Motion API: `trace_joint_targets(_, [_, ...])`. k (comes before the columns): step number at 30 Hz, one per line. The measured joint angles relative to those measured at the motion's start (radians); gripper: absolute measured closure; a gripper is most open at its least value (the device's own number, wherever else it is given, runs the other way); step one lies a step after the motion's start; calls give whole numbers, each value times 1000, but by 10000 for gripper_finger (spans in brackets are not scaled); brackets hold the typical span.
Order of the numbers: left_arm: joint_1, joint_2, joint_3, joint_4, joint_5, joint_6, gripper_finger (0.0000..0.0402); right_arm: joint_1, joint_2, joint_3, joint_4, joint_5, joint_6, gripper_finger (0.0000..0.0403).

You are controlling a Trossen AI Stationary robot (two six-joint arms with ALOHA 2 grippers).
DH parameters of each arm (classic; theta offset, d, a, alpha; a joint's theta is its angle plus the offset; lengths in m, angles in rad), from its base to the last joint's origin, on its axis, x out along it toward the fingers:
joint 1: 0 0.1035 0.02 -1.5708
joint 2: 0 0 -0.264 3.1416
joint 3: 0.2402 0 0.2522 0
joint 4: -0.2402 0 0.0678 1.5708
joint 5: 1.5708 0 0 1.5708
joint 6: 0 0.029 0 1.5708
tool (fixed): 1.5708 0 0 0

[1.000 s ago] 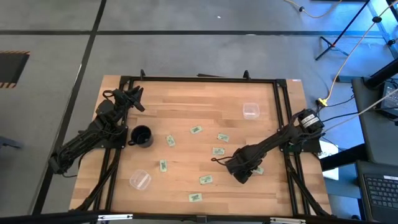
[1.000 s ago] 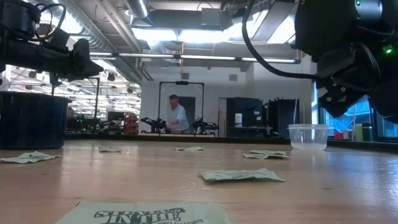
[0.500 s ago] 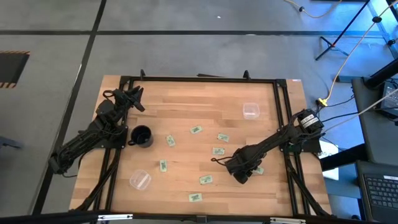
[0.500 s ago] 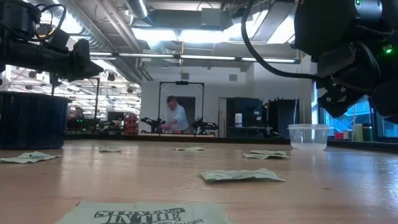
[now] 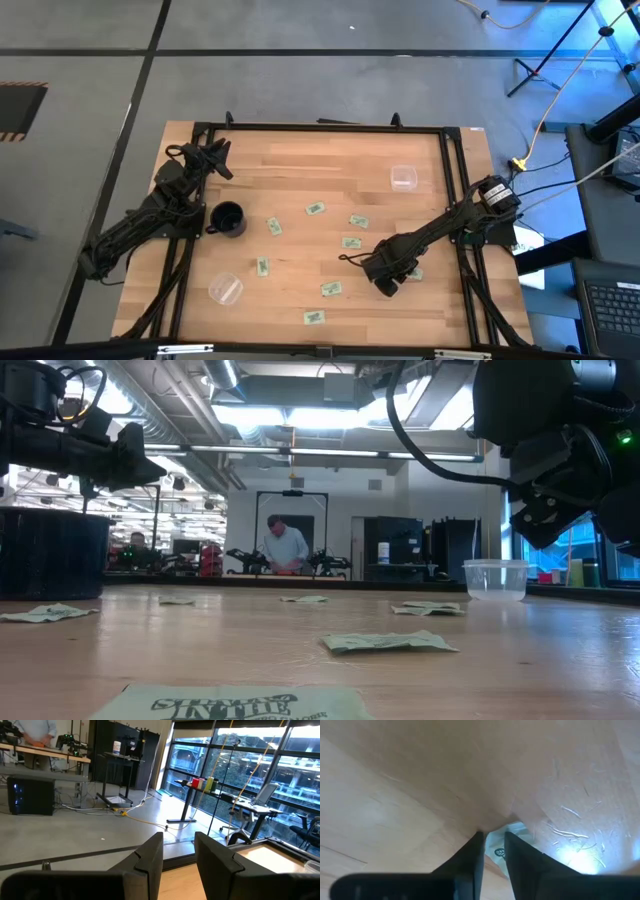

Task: Pick and place items into bin
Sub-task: Put the light green stevia packet into the top transparent bin

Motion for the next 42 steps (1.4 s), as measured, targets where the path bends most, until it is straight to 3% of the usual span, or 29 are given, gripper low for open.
trace_joint_targets(9, [0, 0, 0, 0, 0, 0, 295, 0, -2, 3, -14, 4, -8, 371])
trace_joint_targets(12, [0, 0, 0, 0, 0, 0, 295, 2, -11, 31, -36, 33, -58, 396])
trace_joint_targets(16, [0, 0, 0, 1, 0, 0, 295, -8, -53, 116, -132, 68, -129, 396])
trace_joint_targets(20, [0, 0, 0, 1, 0, 0, 295, -33, -82, 233, -280, 153, -216, 400])
trace_joint_targets(26, [0, 0, 0, 1, 0, 0, 295, -102, -142, 418, -425, 371, -403, 401])
trace_joint_targets(29, [0, 0, 0, 1, 0, 0, 295, -173, -182, 482, -488, 438, -511, 401])
trace_joint_targets(34, [0, 0, 0, 0, 0, 0, 295, -356, -258, 515, -514, 461, -645, 401])
trace_joint_targets(42, [0, 0, 0, -22, 0, 0, 295, -681, -347, 349, -445, 474, -806, 402])
